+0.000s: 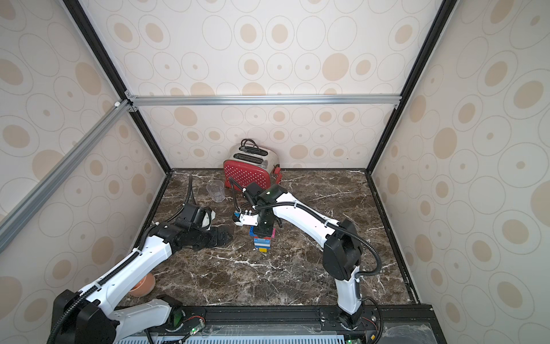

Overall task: Assemble a carrot with lego
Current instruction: Assemble the lego brick with the lego brick.

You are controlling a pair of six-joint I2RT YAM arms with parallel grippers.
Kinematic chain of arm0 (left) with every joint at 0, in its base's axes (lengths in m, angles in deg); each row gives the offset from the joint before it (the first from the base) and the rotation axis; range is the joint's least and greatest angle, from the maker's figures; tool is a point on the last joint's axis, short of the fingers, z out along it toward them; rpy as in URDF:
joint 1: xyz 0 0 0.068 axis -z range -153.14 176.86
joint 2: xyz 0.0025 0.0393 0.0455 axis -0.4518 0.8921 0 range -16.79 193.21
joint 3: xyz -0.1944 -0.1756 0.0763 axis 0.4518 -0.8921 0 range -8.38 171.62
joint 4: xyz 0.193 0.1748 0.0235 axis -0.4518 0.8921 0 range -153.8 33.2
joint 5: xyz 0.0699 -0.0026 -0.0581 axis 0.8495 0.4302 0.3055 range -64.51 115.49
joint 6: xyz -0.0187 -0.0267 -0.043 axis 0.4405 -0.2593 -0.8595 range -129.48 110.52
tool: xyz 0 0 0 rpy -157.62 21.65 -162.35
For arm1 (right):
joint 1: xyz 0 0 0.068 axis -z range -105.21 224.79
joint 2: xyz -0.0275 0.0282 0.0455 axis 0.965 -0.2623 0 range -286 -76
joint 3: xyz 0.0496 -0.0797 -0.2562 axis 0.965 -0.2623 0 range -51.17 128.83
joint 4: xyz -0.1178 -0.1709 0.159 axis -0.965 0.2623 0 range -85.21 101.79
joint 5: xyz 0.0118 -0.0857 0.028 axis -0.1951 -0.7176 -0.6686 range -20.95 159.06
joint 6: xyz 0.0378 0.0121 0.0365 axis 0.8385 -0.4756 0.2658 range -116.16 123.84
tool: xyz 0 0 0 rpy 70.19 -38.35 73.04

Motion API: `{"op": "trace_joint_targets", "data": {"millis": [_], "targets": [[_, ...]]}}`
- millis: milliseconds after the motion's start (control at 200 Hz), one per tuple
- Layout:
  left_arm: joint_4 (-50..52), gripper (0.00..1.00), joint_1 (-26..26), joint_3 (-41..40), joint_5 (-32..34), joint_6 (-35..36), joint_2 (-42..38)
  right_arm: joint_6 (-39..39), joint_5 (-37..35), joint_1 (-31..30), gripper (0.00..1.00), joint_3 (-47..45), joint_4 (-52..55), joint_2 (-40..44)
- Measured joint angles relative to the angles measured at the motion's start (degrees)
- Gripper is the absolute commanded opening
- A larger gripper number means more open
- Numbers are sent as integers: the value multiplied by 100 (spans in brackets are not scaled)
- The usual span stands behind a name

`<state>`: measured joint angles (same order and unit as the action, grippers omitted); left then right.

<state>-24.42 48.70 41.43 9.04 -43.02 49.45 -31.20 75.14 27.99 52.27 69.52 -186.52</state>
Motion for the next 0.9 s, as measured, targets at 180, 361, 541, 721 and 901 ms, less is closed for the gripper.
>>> {"op": "trace_joint_targets", "data": {"millis": [180, 361, 541, 721, 901], "targets": [[0, 99, -2, 0, 0, 0, 15, -13, 22, 0, 4, -9, -7, 0], [-2, 99, -2, 0, -7, 0, 52, -9, 70, 9, 4, -92, -125, 24], [-2, 99, -2, 0, -17, 0, 59, 52, 256, 61, 4, -382, -424, 203], [-2, 99, -13, 0, -17, 0, 59, 118, 376, 94, 5, -485, -560, 258], [-2, 99, -26, 0, -17, 2, 57, 122, 337, 101, 4, -686, -654, 391]]}}
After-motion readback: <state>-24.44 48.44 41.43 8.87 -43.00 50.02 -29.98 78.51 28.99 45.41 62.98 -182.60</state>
